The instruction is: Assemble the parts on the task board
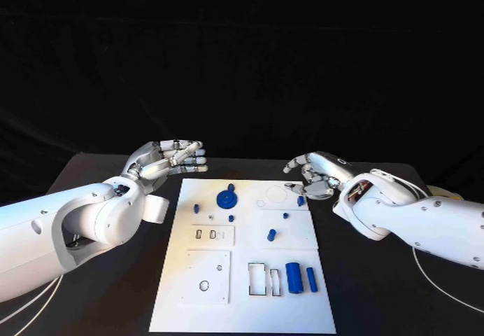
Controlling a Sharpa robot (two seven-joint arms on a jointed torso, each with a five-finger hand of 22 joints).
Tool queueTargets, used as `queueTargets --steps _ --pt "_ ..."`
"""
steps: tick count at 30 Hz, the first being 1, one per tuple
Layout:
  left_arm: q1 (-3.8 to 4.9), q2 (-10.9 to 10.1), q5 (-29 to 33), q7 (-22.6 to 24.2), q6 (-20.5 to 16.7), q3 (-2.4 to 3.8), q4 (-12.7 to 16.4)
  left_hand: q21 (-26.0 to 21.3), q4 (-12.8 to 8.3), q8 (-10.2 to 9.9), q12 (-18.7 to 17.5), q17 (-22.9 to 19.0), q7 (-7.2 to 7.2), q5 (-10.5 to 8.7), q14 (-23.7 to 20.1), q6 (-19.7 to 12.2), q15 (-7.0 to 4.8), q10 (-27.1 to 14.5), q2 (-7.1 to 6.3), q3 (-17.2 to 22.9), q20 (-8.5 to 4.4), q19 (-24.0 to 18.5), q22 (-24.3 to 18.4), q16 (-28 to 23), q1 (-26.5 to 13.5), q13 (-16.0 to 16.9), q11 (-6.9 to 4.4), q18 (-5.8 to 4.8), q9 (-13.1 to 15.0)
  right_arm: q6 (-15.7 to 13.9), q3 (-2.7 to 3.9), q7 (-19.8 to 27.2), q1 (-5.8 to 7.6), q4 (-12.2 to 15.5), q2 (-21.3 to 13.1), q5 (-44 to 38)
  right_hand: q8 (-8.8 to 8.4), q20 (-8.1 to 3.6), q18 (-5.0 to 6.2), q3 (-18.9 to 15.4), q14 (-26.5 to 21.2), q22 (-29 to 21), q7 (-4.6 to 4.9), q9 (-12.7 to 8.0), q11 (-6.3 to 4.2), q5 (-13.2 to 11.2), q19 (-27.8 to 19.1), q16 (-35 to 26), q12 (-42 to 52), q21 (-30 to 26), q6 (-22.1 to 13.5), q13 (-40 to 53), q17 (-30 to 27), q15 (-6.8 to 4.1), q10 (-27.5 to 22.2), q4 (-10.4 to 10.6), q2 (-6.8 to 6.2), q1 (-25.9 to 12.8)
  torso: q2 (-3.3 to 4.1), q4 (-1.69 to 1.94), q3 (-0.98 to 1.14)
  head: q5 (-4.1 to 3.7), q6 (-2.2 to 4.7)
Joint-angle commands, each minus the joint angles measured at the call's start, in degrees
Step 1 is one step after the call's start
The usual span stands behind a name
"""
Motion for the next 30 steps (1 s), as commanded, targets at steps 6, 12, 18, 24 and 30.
queueTargets --steps 6,12,18,24,30 --pt "0.06 0.43 0.13 0.41 1.34 0.05 -0.57 -0.25 0.06 -0.29 -0.27 0.1 2.04 -0.19 -0.2 -0.47 0.33 -0.07 -0.11 0.35 0.09 -0.48 -0.08 -0.32 0.5 -0.02 0.13 0.68 -0.06 6.97 -0.21 9.03 -0.25 -0.31 -5.6 13.93 -1.17 0.18 -0.42 -0.4 5.71 5.83 0.32 -0.22 0.41 -1.78 0.19 0.21 0.05 0.08 -0.82 3.58 13.81 0.38 -0.06 -2.36 -0.92 2.91 -0.15 -0.53 0.49 -0.88 -0.2" --pt "0.04 0.6 0.13 0.45 1.47 0.05 -0.89 -0.27 0.06 -0.29 -0.27 0.11 2.04 -0.19 -0.21 -0.47 0.33 -0.07 -0.11 0.35 0.09 -0.5 -0.09 -0.33 0.51 -0.02 0.13 0.68 -0.06 8.17 -0.3 10.42 -1.5 -3.14 -5.89 14.12 -1.22 0.19 -0.43 -0.41 5.74 5.85 0.34 -0.23 0.43 -1.77 0.2 0.24 0.05 0.09 -0.86 3.6 13.96 0.4 -0.06 -2.53 -0.92 3.16 -0.19 -0.69 0.71 -0.56 -0.33" --pt "0.03 0.72 0.13 0.45 1.45 0.04 -1.22 -0.3 0.06 -0.3 -0.28 0.12 2.04 -0.19 -0.22 -0.48 0.34 -0.07 -0.13 0.35 0.11 -0.56 -0.11 -0.35 0.52 -0.02 0.13 0.68 -0.06 7.64 -0.46 9.96 -2.9 -5.81 -4.26 14.17 -1.28 0.24 -0.45 -0.25 5.77 5.98 0.39 -0.23 0.46 -1.66 0.27 0.27 0.16 0.17 -0.85 3.74 14.09 0.43 0.04 -2.8 -0.54 3.71 -0.11 -0.35 0.63 -0.31 -0.11" --pt "0.02 0.94 0.13 0.43 1.51 0.04 -1.41 -0.3 0.06 -0.3 -0.28 0.12 2.04 -0.19 -0.22 -0.48 0.34 -0.07 -0.13 0.35 0.11 -0.56 -0.11 -0.35 0.52 -0.02 0.13 0.68 -0.06 6.82 -0.63 8.49 -3.81 -7.93 -2.24 14.0 -1.29 0.26 -0.43 -0.12 5.77 5.93 0.41 -0.22 0.47 -1.78 0.23 0.27 0.28 0.11 -0.79 3.9 14.11 0.45 0.18 -2.96 -0.3 4.01 -0.07 -0.11 0.72 -0.17 -0.12" --pt "0.02 0.98 0.13 0.41 1.51 0.04 -1.45 -0.3 0.06 -0.3 -0.28 0.12 2.04 -0.19 -0.22 -0.48 0.34 -0.07 -0.13 0.35 0.11 -0.56 -0.11 -0.35 0.52 -0.02 0.13 0.68 -0.06 6.1 -0.67 7.62 -4.57 -9.29 -0.78 13.11 -1.3 0.27 -0.4 -0.04 5.76 5.82 0.42 -0.21 0.48 -1.88 0.14 0.26 0.3 0.0 -0.76 3.92 14.07 0.46 0.2 -3.02 -0.13 4.14 -0.02 -0.24 0.84 0.19 -0.22"
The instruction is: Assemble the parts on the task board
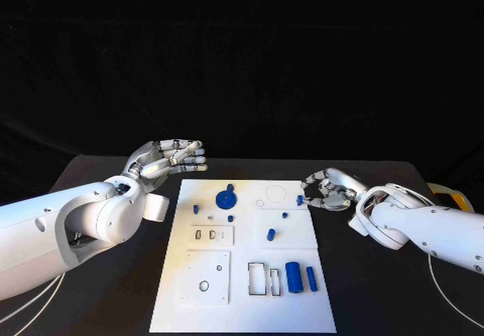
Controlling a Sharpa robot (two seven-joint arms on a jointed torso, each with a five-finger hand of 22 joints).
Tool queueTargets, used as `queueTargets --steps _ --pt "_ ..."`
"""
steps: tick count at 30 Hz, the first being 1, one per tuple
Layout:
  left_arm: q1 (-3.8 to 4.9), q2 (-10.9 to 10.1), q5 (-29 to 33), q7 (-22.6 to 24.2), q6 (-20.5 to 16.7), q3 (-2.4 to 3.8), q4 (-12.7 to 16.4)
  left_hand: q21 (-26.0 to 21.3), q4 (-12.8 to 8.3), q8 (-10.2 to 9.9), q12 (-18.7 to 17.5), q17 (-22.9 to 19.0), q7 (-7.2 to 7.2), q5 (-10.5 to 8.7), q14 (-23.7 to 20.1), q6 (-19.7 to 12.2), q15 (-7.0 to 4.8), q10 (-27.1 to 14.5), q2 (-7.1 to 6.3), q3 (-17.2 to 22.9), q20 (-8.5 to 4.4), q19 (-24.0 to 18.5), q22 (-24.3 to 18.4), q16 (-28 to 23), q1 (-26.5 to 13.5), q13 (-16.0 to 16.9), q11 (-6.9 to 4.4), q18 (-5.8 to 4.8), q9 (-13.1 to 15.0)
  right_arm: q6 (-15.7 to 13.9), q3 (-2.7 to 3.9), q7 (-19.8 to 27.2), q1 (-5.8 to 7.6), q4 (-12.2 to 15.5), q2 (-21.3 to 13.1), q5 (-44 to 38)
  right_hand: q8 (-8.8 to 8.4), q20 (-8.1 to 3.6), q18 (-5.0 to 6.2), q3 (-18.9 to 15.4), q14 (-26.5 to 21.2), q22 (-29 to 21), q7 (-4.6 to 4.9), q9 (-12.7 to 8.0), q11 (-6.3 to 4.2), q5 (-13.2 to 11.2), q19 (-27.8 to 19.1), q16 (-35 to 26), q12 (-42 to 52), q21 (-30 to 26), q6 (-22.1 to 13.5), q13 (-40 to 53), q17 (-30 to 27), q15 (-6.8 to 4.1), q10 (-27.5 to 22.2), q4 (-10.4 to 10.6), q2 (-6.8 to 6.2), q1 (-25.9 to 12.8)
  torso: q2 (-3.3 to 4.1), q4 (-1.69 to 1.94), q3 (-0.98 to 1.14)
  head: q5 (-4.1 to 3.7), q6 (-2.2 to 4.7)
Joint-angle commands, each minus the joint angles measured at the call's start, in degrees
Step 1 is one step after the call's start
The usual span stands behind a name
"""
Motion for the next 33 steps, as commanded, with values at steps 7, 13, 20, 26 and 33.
queueTargets --steps 7,13,20,26,33 --pt "0.05 0.19 0.13 0.39 1.14 0.04 0.07 -0.35 0.07 -0.32 -0.32 0.1 2.06 -0.2 -0.25 -0.51 0.36 -0.1 -0.15 0.35 -0.07 -0.44 -0.09 -0.39 0.54 -0.02 0.15 0.67 -0.08 0.02 -0.02 -1.29 -0.84 -1.32 1.54 -1.0 -0.25 0.28 -0.38 0.17 5.77 5.82 -0.03 -0.02 0.29 -0.41 0.13 0.27 0.38 -0.14 -0.21 4.03 14.11 0.47 0.07 -0.48 0.15 0.54 0.03 -0.07 0.02 0.74 -0.45" --pt "0.05 0.2 0.13 0.34 1.15 0.04 0.09 -0.35 0.07 -0.32 -0.32 0.1 2.06 -0.2 -0.25 -0.51 0.36 -0.1 -0.15 0.35 -0.07 -0.44 -0.09 -0.39 0.54 -0.02 0.15 0.67 -0.08 0.17 -0.02 -1.66 -1.23 -2.0 2.28 -1.05 -0.2 0.3 -0.35 0.37 5.76 5.72 -0.02 0.01 0.29 -0.62 0.05 0.27 0.4 -0.25 -0.01 4.05 14.09 0.48 0.09 -0.66 0.44 0.83 0.02 0.02 0.03 0.41 -0.4" --pt "0.05 0.17 0.13 0.29 1.14 0.04 0.06 -0.35 0.07 -0.32 -0.32 0.1 2.06 -0.2 -0.25 -0.51 0.36 -0.1 -0.15 0.35 -0.07 -0.44 -0.09 -0.39 0.54 -0.02 0.15 0.67 -0.08 0.4 -0.02 -1.79 -1.44 -2.29 2.77 -0.79 0.41 0.28 -0.34 0.87 5.78 5.76 -0.19 0.27 0.16 -1.3 0.05 0.28 0.75 -0.29 1.61 4.47 14.18 0.4 0.45 -0.71 1.42 0.86 -0.08 -0.04 0.0 0.48 -0.53" --pt "0.05 0.19 0.13 0.26 1.14 0.04 0.04 -0.35 0.07 -0.32 -0.32 0.1 2.06 -0.2 -0.25 -0.51 0.36 -0.1 -0.15 0.35 -0.07 -0.44 -0.09 -0.39 0.54 -0.02 0.15 0.67 -0.08 0.61 -0.01 -1.72 -1.48 -2.39 3.05 -0.74 1.06 0.09 -0.35 1.34 5.78 5.88 -0.58 0.5 -0.17 -1.85 0.11 0.28 1.03 -0.25 3.34 4.81 14.18 0.14 0.78 -0.83 2.0 0.79 -0.08 -0.1 0.02 0.68 -0.71" --pt "0.05 0.17 0.13 0.0 1.31 0.04 0.0 -0.42 0.09 -0.38 -0.4 0.15 2.12 -0.2 -0.28 -0.59 0.38 -0.19 -0.17 0.35 -0.03 -0.57 -0.15 -0.46 0.56 -0.03 0.19 0.67 -0.1 0.42 -0.01 -1.54 -1.56 -2.54 3.36 -0.72 2.4 -0.46 -0.35 2.23 5.78 5.99 -1.53 1.02 -0.98 -4.13 0.16 0.28 1.21 -0.27 5.75 5.07 14.19 -0.52 1.03 -1.15 3.1 0.93 -0.05 -0.05 0.01 0.81 -0.76"
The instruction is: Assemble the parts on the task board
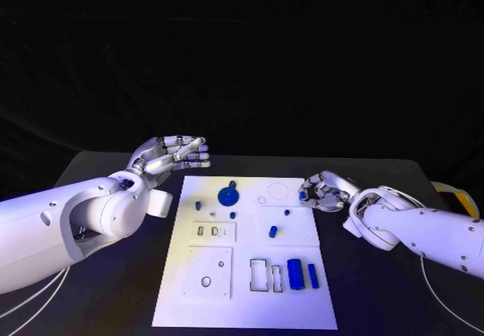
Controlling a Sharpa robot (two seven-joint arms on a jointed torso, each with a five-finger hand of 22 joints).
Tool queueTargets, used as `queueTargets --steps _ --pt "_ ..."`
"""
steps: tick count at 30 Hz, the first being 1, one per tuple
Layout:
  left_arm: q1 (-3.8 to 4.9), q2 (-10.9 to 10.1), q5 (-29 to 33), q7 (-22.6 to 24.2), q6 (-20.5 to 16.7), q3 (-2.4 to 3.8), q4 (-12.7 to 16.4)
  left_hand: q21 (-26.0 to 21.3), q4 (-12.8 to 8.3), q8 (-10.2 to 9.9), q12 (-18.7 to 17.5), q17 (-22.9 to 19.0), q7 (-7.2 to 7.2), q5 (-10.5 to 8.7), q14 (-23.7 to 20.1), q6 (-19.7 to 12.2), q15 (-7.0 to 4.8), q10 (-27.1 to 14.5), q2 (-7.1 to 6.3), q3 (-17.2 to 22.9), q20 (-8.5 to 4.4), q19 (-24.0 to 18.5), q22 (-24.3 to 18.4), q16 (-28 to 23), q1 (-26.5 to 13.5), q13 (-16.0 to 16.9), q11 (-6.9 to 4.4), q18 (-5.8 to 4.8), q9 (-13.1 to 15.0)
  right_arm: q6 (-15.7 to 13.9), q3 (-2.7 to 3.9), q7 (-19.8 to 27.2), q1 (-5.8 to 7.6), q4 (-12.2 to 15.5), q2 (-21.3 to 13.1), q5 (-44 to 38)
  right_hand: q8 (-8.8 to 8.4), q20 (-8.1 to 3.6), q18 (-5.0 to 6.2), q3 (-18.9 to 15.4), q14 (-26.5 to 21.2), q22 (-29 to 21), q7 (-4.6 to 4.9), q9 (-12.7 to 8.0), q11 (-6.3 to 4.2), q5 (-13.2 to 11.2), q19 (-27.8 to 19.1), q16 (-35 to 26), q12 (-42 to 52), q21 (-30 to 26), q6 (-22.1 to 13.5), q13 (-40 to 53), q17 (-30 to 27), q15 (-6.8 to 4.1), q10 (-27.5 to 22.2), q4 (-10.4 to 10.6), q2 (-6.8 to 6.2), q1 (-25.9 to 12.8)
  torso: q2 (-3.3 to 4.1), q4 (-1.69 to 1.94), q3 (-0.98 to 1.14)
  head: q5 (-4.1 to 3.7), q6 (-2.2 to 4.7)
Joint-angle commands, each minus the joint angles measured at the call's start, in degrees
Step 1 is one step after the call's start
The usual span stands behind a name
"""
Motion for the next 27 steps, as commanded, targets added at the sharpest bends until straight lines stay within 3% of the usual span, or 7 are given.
queueTargets --steps 1,8,14,22,25,27 --pt "0.05 0.09 0.12 0.07 1.18 0.05 0.04 -0.2 0.1 -0.39 -0.41 0.09 1.91 -0.2 -0.06 -0.39 0.16 -0.2 -0.18 0.34 0.09 -0.46 -0.07 -0.21 0.56 -0.03 0.19 0.68 -0.08 0.28 -0.01 0.05 -0.09 -0.04 0.11 -0.43 0.88 -0.61 -0.36 0.7 5.8 6.08 -0.37 0.32 -0.69 -0.89 0.19 0.29 0.44 -0.23 1.19 5.18 14.25 -0.72 0.18 0.02 1.13 0.06 0.02 0.07 0.03 0.02 -0.08" --pt "0.05 0.05 0.12 -0.08 1.32 0.05 0.0 -0.22 0.14 -0.45 -0.46 0.11 1.97 -0.22 -0.07 -0.48 0.18 -0.3 -0.2 0.31 0.11 -0.51 -0.1 -0.24 0.52 -0.05 0.24 0.68 -0.11 -2.67 -0.01 0.74 -0.12 -0.02 0.08 -0.02 3.55 -1.56 -0.48 1.65 5.86 6.58 -1.84 1.54 -1.96 -1.43 0.56 0.35 0.99 0.11 3.88 5.98 14.55 -1.83 1.03 -0.41 2.87 0.41 0.0 0.05 -0.03 -0.01 -0.06" --pt "0.04 0.04 0.12 -0.13 1.38 0.05 -0.06 -0.22 0.14 -0.45 -0.46 0.11 1.97 -0.22 -0.07 -0.48 0.18 -0.3 -0.2 0.31 0.11 -0.51 -0.1 -0.24 0.52 -0.05 0.24 0.68 -0.11 -5.74 0.04 0.53 -0.11 1.0 -0.21 0.0 4.06 -1.82 -0.56 1.85 5.93 6.86 -2.1 1.81 -2.23 -1.43 0.77 0.41 1.22 0.34 3.99 6.33 14.83 -2.08 1.37 -0.57 3.24 0.49 -0.05 0.02 -0.02 0.17 -0.04" --pt "0.04 0.14 0.12 -0.16 1.36 0.04 -0.29 -0.22 0.14 -0.45 -0.46 0.11 1.97 -0.22 -0.07 -0.48 0.18 -0.3 -0.2 0.31 0.11 -0.51 -0.1 -0.24 0.52 -0.05 0.24 0.68 -0.11 -7.46 0.2 -3.44 0.9 5.29 -0.79 -0.29 4.63 -2.15 -0.61 1.97 5.97 7.02 -2.25 2.15 -2.42 -2.83 0.91 0.45 1.03 0.43 3.61 6.14 15.01 -2.32 1.31 -0.78 3.61 0.35 -0.21 0.0 -0.12 0.44 0.04" --pt "0.04 0.28 0.12 -0.18 1.4 0.04 -0.48 -0.24 0.16 -0.5 -0.5 0.14 2.0 -0.25 -0.07 -0.56 0.2 -0.38 -0.22 0.29 0.13 -0.54 -0.12 -0.26 0.49 -0.05 0.27 0.69 -0.13 -7.31 0.23 -6.08 1.82 8.02 -0.46 -1.07 4.66 -2.17 -0.59 1.97 5.96 6.96 -2.24 2.18 -2.43 -3.02 0.87 0.45 0.93 0.37 3.51 6.03 15.01 -2.34 1.23 -0.73 3.68 0.24 -0.34 -0.05 -0.09 0.59 -0.12" --pt "0.04 0.54 0.12 -0.17 1.57 0.04 -0.68 -0.26 0.23 -0.54 -0.51 0.17 2.02 -0.3 -0.07 -0.62 0.22 -0.43 -0.3 0.18 0.15 -0.57 -0.14 -0.3 0.35 -0.05 0.29 0.7 -0.14 -7.24 0.25 -8.02 2.36 9.98 0.24 -2.05 4.71 -2.2 -0.55 2.05 5.93 6.82 -2.27 2.21 -2.44 -3.16 0.76 0.42 0.84 0.22 3.4 5.92 14.86 -2.35 1.16 -0.75 3.81 0.24 -0.35 0.11 -0.13 0.63 -0.13"
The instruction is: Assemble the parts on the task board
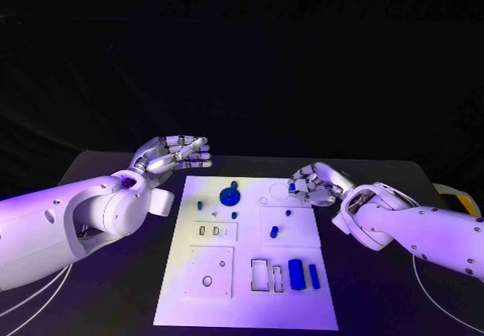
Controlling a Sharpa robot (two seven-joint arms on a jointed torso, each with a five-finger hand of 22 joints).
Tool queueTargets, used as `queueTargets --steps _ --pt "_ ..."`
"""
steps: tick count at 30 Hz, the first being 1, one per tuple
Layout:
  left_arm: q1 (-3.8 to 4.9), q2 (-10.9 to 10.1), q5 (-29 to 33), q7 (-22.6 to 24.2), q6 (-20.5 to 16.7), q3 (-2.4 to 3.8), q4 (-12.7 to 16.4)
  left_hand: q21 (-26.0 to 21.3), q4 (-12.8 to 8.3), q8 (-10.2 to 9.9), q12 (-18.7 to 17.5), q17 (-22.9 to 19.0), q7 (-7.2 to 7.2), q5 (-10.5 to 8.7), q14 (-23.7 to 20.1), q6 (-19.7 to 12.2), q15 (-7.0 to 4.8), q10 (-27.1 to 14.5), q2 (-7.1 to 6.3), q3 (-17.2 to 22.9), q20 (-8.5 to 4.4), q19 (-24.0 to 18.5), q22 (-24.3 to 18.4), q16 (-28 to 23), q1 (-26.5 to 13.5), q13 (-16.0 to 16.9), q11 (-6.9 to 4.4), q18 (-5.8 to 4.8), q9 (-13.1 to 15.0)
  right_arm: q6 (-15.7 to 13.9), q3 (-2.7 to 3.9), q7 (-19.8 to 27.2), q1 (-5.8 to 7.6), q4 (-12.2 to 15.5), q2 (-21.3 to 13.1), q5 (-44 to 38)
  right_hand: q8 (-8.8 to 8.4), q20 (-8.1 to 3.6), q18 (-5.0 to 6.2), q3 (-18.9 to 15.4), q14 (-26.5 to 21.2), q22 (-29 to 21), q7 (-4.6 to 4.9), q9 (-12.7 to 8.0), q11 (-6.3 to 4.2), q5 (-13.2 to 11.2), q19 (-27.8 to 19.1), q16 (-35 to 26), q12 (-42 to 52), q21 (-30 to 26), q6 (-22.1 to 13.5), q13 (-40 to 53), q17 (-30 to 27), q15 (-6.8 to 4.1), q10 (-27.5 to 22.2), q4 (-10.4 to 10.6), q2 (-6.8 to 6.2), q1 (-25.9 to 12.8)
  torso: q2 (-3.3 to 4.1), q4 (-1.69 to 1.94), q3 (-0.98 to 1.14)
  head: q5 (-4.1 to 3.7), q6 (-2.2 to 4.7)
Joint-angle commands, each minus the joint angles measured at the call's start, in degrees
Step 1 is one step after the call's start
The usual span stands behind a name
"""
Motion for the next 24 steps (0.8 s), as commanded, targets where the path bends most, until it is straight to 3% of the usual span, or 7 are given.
queueTargets --steps 1,8,11,16,24 --pt "0.04 0.46 0.12 0.28 1.31 0.04 -0.17 -0.27 0.26 -0.28 -0.23 0.07 2.23 -0.32 -0.08 -0.43 0.23 -0.24 -0.33 0.13 0.06 -0.29 -0.06 -0.31 0.28 -0.05 0.09 0.7 -0.05 -1.03 0.02 -5.63 0.59 2.64 1.13 -2.37 1.68 -0.27 -0.55 0.16 5.93 6.8 -1.09 1.75 -0.41 -0.16 -0.11 0.19 -0.05 -0.1 0.57 5.88 14.87 -0.28 -0.04 0.03 0.58 0.15 -0.2 0.13 -0.09 0.17 -0.23" --pt "0.03 1.07 0.12 0.36 1.4 0.04 -0.85 -0.27 0.28 -0.28 -0.23 0.08 2.23 -0.32 -0.08 -0.44 0.23 -0.25 -0.34 0.11 0.06 -0.3 -0.07 -0.33 0.24 -0.04 0.09 0.7 -0.06 -0.53 -0.03 -8.38 0.97 5.33 5.55 -5.43 1.78 -0.3 -0.51 0.29 5.9 6.68 -1.11 1.8 -0.43 -0.22 -0.2 0.16 -0.09 -0.23 0.51 5.85 14.71 -0.3 -0.05 0.02 0.81 0.16 -0.62 0.19 -0.17 1.62 -0.73" --pt "0.02 1.29 0.12 0.38 1.33 0.04 -1.15 -0.27 0.28 -0.28 -0.23 0.08 2.23 -0.32 -0.08 -0.44 0.23 -0.25 -0.34 0.11 0.06 -0.3 -0.07 -0.33 0.24 -0.04 0.09 0.7 -0.06 -0.33 -0.12 -9.49 0.86 5.63 8.04 -7.17 1.83 -0.31 -0.49 0.31 5.9 6.6 -1.11 1.83 -0.42 -0.27 -0.25 0.17 -0.04 -0.3 0.49 5.93 14.75 -0.31 0.01 0.06 0.89 0.09 -0.73 0.15 -0.22 1.45 -0.6" --pt "0.02 1.58 0.12 0.37 1.26 0.04 -1.49 -0.27 0.28 -0.28 -0.23 0.08 2.23 -0.32 -0.08 -0.44 0.23 -0.25 -0.34 0.11 0.06 -0.3 -0.07 -0.33 0.24 -0.04 0.09 0.7 -0.06 0.39 -0.31 -11.23 0.44 5.49 11.45 -10.03 1.88 -0.32 -0.49 0.29 5.91 6.6 -1.11 1.85 -0.43 -0.33 -0.25 0.17 -0.02 -0.31 0.48 5.97 14.76 -0.32 0.04 0.09 0.9 0.01 -0.71 0.26 -0.24 1.91 -0.8" --pt "0.02 1.83 0.13 0.33 1.27 0.04 -1.6 -0.29 0.29 -0.29 -0.22 0.1 2.21 -0.32 -0.08 -0.44 0.24 -0.24 -0.33 0.07 0.08 -0.33 -0.09 -0.35 0.18 -0.04 0.09 0.7 -0.05 2.13 -0.52 -13.46 -1.04 4.28 15.76 -13.28 2.19 -0.38 -0.46 0.14 5.89 6.52 -1.21 2.01 -0.5 -1.0 -0.3 0.15 -0.04 -0.42 0.47 5.97 14.7 -0.38 0.08 0.03 0.73 -0.29 -0.63 0.06 -0.2 2.99 -1.06"
